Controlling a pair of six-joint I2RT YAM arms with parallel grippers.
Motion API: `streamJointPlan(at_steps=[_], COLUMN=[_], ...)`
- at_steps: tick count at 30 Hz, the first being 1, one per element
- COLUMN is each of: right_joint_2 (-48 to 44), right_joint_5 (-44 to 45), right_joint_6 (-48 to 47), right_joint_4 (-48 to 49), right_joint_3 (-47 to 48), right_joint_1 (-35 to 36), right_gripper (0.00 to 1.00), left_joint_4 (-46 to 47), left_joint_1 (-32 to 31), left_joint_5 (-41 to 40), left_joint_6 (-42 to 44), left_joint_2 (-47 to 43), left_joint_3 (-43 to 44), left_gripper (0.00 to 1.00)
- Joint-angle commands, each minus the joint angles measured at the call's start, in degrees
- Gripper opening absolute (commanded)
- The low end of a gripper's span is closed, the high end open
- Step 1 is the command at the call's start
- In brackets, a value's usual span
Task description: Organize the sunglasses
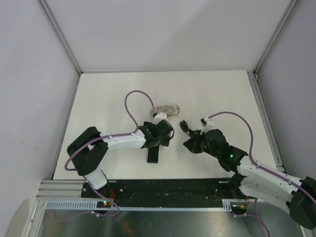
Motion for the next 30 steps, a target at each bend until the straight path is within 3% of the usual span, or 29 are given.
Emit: streamJointPlan(at_steps=[1,4,10,12,24,30], right_joint_2=[-2.2,-2.4,-0.6,1.1,15.1,20.8], right_joint_5=[0.2,0.1,-2.5,-3.1,-8.4,-10.0], right_joint_6=[0.6,0.8,0.7,0.7,3.1,6.5], right_joint_4=[-2.2,-2.0,-0.4,0.3,15.5,25.5], right_joint_3=[-1.1,-1.4,-1.5,-1.5,-1.5,-1.0], right_joint_1=[-1.4,-1.6,-1.6,-1.6,2.2,5.8], right_gripper=[0.09,0.09,0.09,0.09,0.09,0.19], left_joint_4=[-5.5,-6.5,-6.7,-6.7,-3.0,1.4], left_joint_1=[-0.8,-0.9,-0.7,0.0,8.5,9.9], left_joint_5=[-8.1,-8.2,-6.8,-5.0,14.0,19.3], left_joint_6=[-0.1,-1.1,-1.4,-1.1,-0.3,-2.5], left_joint_2=[3.0,4.6,2.5,0.8,-7.4,-7.6], left_joint_3=[3.0,3.7,4.0,4.0,0.9,-2.1], left_gripper=[0.95,0.87,0.46,0.39,0.32,0.35])
